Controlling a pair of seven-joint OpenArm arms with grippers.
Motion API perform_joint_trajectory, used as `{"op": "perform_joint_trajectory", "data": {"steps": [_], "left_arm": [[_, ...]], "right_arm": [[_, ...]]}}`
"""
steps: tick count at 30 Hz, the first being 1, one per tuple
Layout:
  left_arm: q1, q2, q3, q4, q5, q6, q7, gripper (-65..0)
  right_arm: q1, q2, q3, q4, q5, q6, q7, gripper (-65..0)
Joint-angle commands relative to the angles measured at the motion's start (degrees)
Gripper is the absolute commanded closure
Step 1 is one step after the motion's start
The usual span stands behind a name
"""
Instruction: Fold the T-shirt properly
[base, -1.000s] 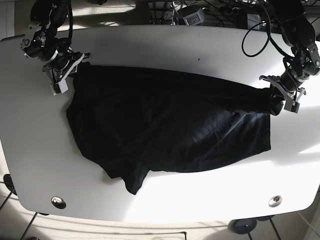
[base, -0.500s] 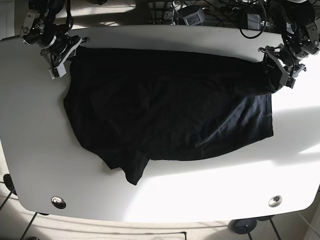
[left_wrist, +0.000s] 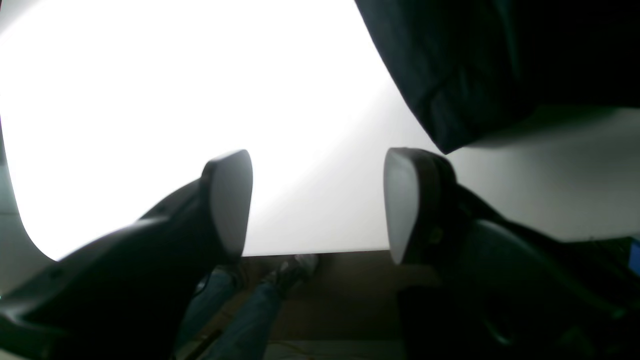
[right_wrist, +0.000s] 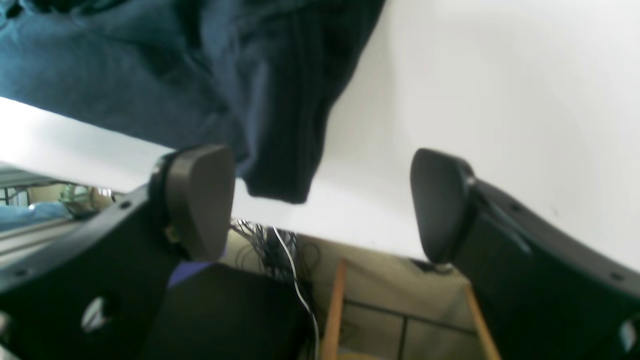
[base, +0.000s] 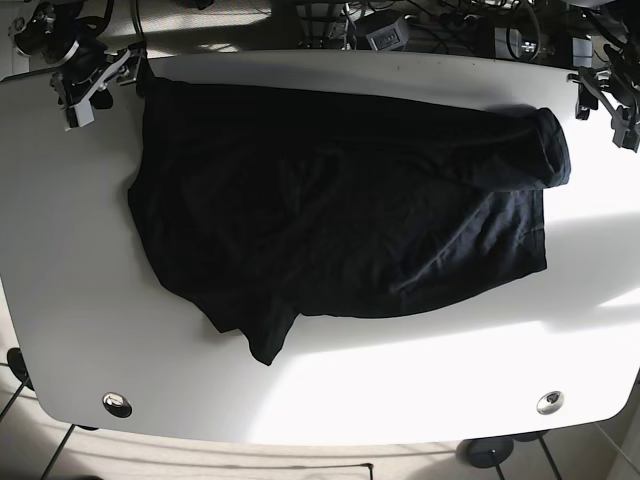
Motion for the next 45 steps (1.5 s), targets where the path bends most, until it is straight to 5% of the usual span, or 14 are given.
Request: {"op": "perform_joint_trajectory", "data": {"steps": [1, 5, 10, 16, 23, 27, 29, 40, 41, 43, 45], "left_arm": [[-0.51, 2.49, -0.33, 4.68, -1.39, -0.08, -1.62, -38.5], [-4.90, 9.00, 3.01, 7.14, -0.60, -0.08, -1.62, -38.5], [-4.81, 12.16, 4.41, 7.14, 8.28, -0.08, -1.80, -38.5], [-4.37, 12.16, 2.04, 6.09, 9.60, -0.08, -1.97, -38.5], [-4.90, 11.90, 2.66, -0.24, 9.69, -0.08, -5.66, -37.9], [-4.90, 10.32, 6.70, -2.35, 10.65, -0.08, -6.89, -15.4], [-4.90, 9.97, 7.49, -2.35, 12.94, -0.08, -6.89, -7.5], [-0.68, 3.81, 3.98, 4.68, 14.17, -0.08, -6.46, -7.5], [-0.51, 3.72, 3.98, 4.68, 14.17, -0.08, -6.46, -7.5], [0.46, 3.72, 3.89, 5.03, 13.82, -0.08, -6.46, -7.6], [0.46, 3.72, 3.89, 5.12, 13.82, -0.08, -5.14, -9.7]], "right_arm": [[0.45, 0.67, 0.16, 1.00, 2.66, 0.36, 1.01, -52.5], [5.82, -0.21, -2.66, -0.32, 0.90, 0.36, -2.68, -51.2], [6.69, -1.79, -2.92, -3.48, 0.38, 0.36, -4.00, -28.5], [3.18, -1.97, -4.85, -4.01, 0.29, 0.36, -3.91, -34.7], [2.65, -1.70, -5.03, -9.55, 0.29, 0.36, -3.73, -30.8], [2.65, -0.39, -5.12, -10.69, 0.29, 0.36, -3.73, -6.5], [2.65, 1.20, -5.29, -10.78, 0.38, 0.36, -3.73, -3.0], [0.28, 10.87, -5.91, -10.43, 0.73, 0.36, -4.00, -4.3], [0.10, 10.95, -5.91, -10.43, 0.73, 0.36, -4.00, -8.2], [-2.62, 10.69, -5.38, -9.28, 0.90, 0.36, -4.00, -32.5], [-4.12, 9.55, -5.29, -6.12, 0.90, 0.36, -3.73, -48.0]]}}
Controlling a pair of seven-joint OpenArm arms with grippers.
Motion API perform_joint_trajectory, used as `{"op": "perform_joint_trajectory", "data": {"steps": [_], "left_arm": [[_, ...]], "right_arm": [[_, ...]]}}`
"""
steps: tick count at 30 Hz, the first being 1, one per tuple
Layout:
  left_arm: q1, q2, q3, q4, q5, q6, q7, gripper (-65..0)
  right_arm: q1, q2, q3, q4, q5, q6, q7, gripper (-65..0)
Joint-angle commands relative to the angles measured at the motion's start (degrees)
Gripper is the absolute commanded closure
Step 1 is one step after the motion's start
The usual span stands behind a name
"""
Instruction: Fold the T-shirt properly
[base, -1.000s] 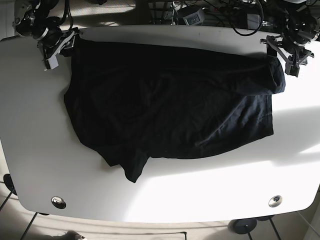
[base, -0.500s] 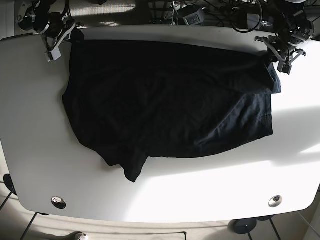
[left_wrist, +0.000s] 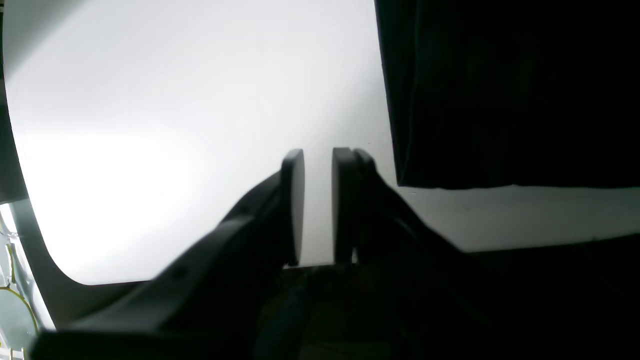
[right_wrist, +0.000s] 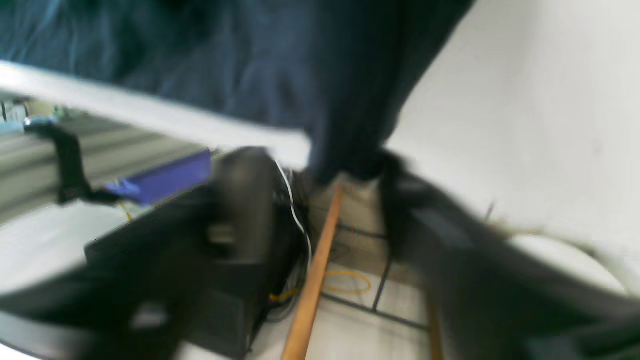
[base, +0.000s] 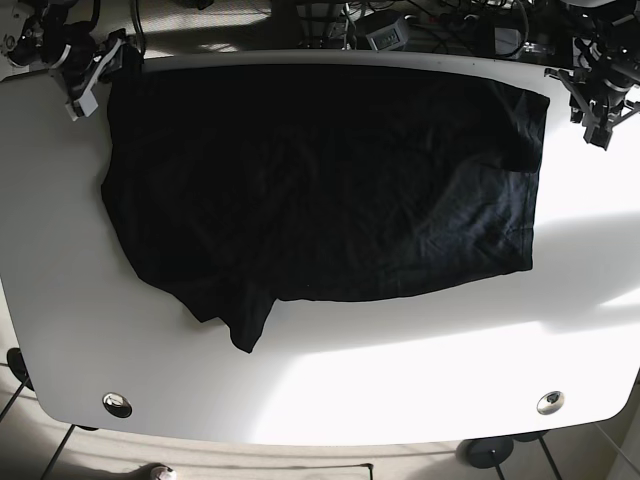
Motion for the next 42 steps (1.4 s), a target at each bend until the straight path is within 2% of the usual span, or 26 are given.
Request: {"op": "perform_joint_trajectory", "data": {"steps": [1, 2, 4, 5, 8, 12, 14, 16, 20, 23, 25, 28, 32, 38, 42], "left_arm": [[-0.04, -1.09, -0.51, 1.25, -0.45, 0.14, 1.67, -12.4], [-0.22, -0.91, -0.51, 2.66, -0.54, 0.14, 3.16, -16.4], [-0.39, 0.15, -0.33, 5.91, -0.54, 0.14, 3.78, -19.4], [-0.48, 2.34, 0.02, 7.23, -0.54, 0.14, 3.78, -20.4], [-5.49, 4.72, 3.36, 7.49, -0.10, 0.14, 3.78, -20.4], [-8.04, 8.32, 6.97, 6.79, 0.16, 0.14, 3.78, -19.9], [-11.03, 9.64, 7.58, 3.45, 4.29, 0.14, 3.69, -19.9], [-12.96, 9.64, 7.49, -0.86, 6.49, 0.14, 3.51, -19.7], [-15.43, 9.02, 7.05, -9.74, 7.19, 0.14, 3.34, -19.7], [-15.34, 7.71, 4.33, -11.41, 7.28, 0.14, 1.67, -19.7], [-15.07, 7.53, 4.07, -11.32, 7.19, 0.14, 1.49, -19.7], [-13.84, 7.35, 3.36, -11.14, 7.02, 0.14, 1.40, -19.7], [-13.23, 7.44, 0.81, -11.23, 7.02, 0.14, 1.40, -19.7], [-12.26, 7.44, 0.81, -11.32, 6.93, 0.14, 1.40, -19.7], [-12.26, 7.44, 0.81, -11.32, 6.93, 0.14, 1.40, -19.7]], "right_arm": [[-1.59, -0.80, 1.31, 4.73, 0.69, 0.34, 0.70, -53.1], [-2.20, -2.20, 4.12, 7.90, 0.69, 0.34, 0.70, -56.4], [-2.20, -4.40, 6.67, 10.80, 0.69, 0.34, 0.70, -56.3], [-1.15, -5.10, 7.03, 11.59, 0.69, 0.34, 0.70, -56.3], [3.95, -6.69, 7.03, 11.41, 0.07, 0.34, 0.70, -56.3], [9.67, -7.13, 6.94, 9.83, -1.78, 0.34, 0.53, -56.1], [13.09, -7.30, 4.04, 8.95, -6.70, 0.34, 0.44, -56.1], [14.85, -7.30, 1.66, 8.95, -8.63, 0.34, 0.62, -56.1], [22.06, -8.27, -3.61, 6.93, -12.33, 0.34, 0.70, -56.0], [28.39, -9.67, -7.22, 2.27, -18.13, 0.34, 0.79, -56.0], [31.64, -10.03, -8.62, -1.51, -20.24, 0.34, 0.79, -56.0], [34.37, -10.20, -9.24, -5.99, -20.33, 0.34, 2.11, -54.7], [35.95, -10.20, -15.13, -10.65, -20.15, 0.34, 5.36, -42.2], [35.95, -10.29, -17.50, -17.42, -20.41, 0.34, 12.40, -41.7], [35.95, -10.20, -17.33, -17.95, -20.33, 0.34, 13.10, -40.3]]}}
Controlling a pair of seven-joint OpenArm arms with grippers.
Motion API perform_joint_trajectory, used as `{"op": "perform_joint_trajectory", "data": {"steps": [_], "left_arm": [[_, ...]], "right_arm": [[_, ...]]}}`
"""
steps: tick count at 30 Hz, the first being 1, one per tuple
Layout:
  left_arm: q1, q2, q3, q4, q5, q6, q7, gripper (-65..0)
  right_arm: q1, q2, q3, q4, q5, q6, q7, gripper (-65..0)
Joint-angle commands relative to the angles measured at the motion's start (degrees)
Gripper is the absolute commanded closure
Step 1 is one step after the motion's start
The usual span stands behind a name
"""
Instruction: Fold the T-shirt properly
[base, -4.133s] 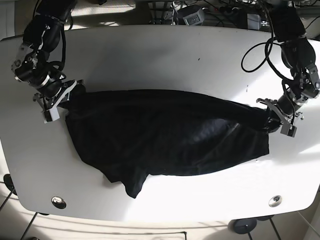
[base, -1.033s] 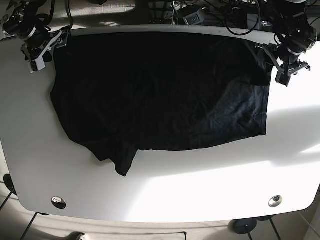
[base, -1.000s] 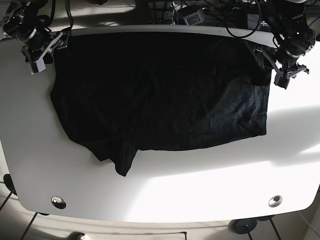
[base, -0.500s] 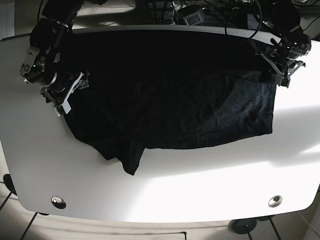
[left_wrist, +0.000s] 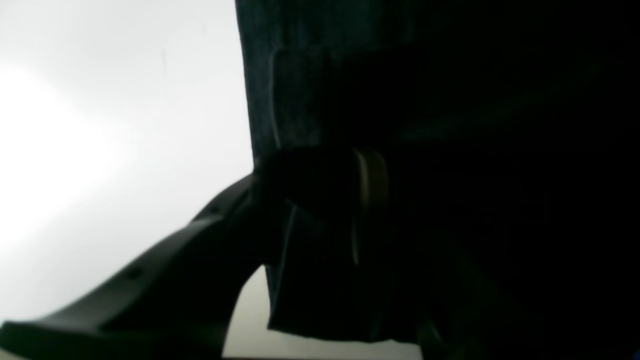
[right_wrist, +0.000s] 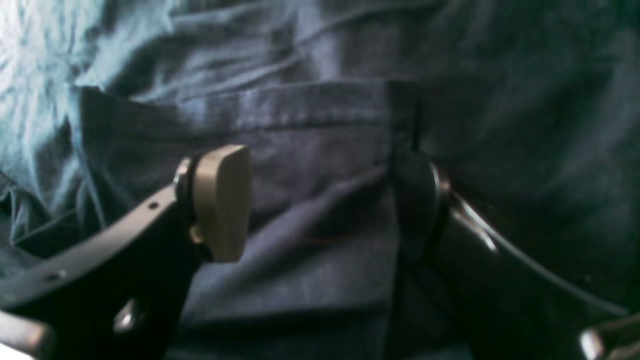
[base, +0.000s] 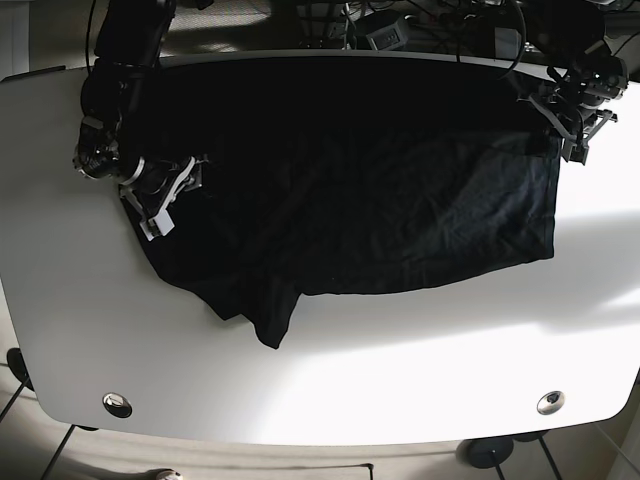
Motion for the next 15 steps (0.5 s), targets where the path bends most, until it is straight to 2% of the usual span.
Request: {"op": "perform_joint_trajectory", "data": {"steps": [1, 3, 5, 9, 15], "left_arm": [[0.13, -0.75, -0.21, 0.64, 0.50, -0.01, 0.31, -19.7], [0.13, -0.75, -0.04, 0.64, 0.50, -0.01, 0.31, -19.7], [0.13, -0.75, 0.05, 0.64, 0.50, -0.01, 0.31, -19.7], [0.13, -0.75, 0.14, 0.64, 0.50, -0.01, 0.31, -19.7], [0.13, -0.75, 0.14, 0.64, 0.50, -0.01, 0.31, -19.7]], "right_arm": [[0.72, 0.68, 0.25, 0.76, 0.46, 0.32, 0.14, -35.4], [0.72, 0.77, 0.25, 1.20, 0.55, 0.32, 0.14, -28.2], [0.72, 0.77, 0.34, 2.78, 0.37, 0.32, 0.14, -31.7], [2.39, 1.21, 0.60, 3.05, 0.02, 0.32, 0.31, -45.0], [4.76, 1.30, 2.45, -3.81, 0.11, 0.32, 1.28, -45.8]]}}
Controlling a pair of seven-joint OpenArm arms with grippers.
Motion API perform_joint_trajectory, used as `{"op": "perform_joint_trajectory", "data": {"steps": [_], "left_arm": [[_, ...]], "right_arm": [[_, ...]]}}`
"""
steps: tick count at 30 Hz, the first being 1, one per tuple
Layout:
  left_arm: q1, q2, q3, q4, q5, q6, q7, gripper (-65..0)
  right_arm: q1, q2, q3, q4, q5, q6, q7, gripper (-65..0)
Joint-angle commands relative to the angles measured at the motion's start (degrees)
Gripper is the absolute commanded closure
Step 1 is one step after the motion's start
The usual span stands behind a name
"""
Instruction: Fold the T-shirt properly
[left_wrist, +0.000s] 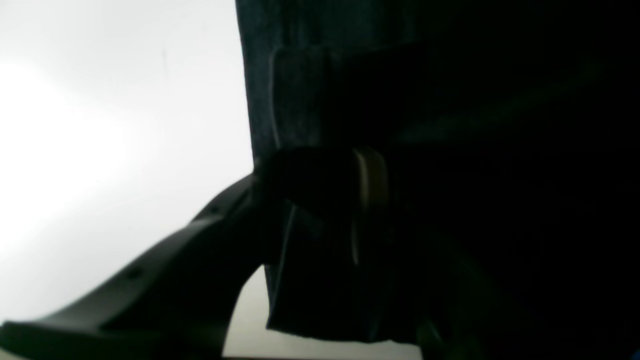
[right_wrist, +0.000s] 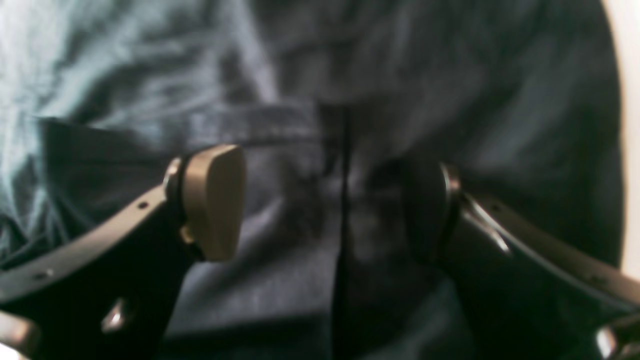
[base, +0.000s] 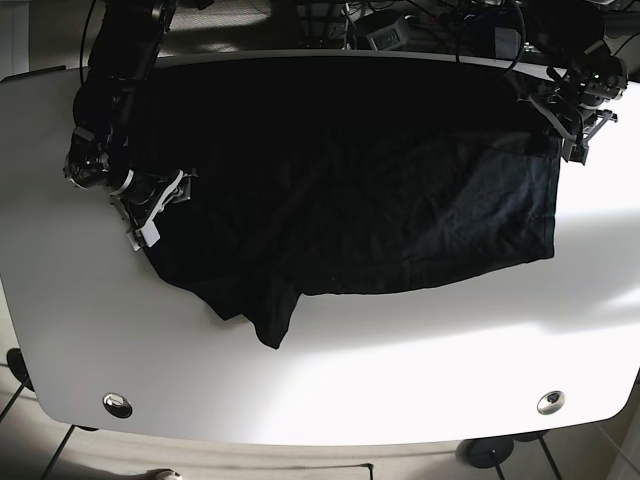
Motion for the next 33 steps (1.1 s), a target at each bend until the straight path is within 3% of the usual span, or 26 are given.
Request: {"op": "perform_joint_trajectory", "data": {"steps": [1, 6, 10, 17, 22, 26, 29, 33], "left_arm": [[0.13, -0.75, -0.04, 0.61, 0.46, -0.03, 0.29, -19.7], [0.13, -0.75, -0.04, 0.53, 0.64, -0.03, 0.29, -19.7], [0.04, -0.75, 0.05, 0.53, 0.72, -0.03, 0.29, -19.7], [-0.04, -0.75, 0.05, 0.53, 0.81, -0.03, 0.29, -19.7], [-0.13, -0.75, 0.14, 0.53, 0.90, -0.03, 0.29, -19.7], [-0.13, -0.75, 0.14, 0.53, 0.90, -0.03, 0.29, -19.7], [-0.22, -0.75, 0.14, 0.53, 0.90, -0.03, 0.29, -19.7], [-0.22, -0.75, 0.14, 0.53, 0.99, -0.03, 0.29, -19.7]], "right_arm": [[1.02, 0.38, -0.20, 0.47, 0.63, 0.32, 1.17, -45.8], [0.58, -0.15, -2.22, 0.56, 1.07, 0.32, 1.09, -44.9], [0.32, -0.15, -2.84, 0.56, 1.07, 0.32, 1.44, -33.3], [0.41, -0.06, -2.84, 0.56, 0.99, 0.32, 1.53, -24.3], [0.41, -0.06, -2.75, 0.56, 0.72, 0.32, 3.11, -7.1], [0.41, 0.38, -2.75, 0.56, 0.99, 0.32, 3.11, -8.4], [0.76, 0.38, -2.66, 0.83, 0.81, 0.32, 3.11, -1.4], [0.67, 0.38, -2.66, 5.40, 0.63, 0.32, 2.84, -2.1]]}}
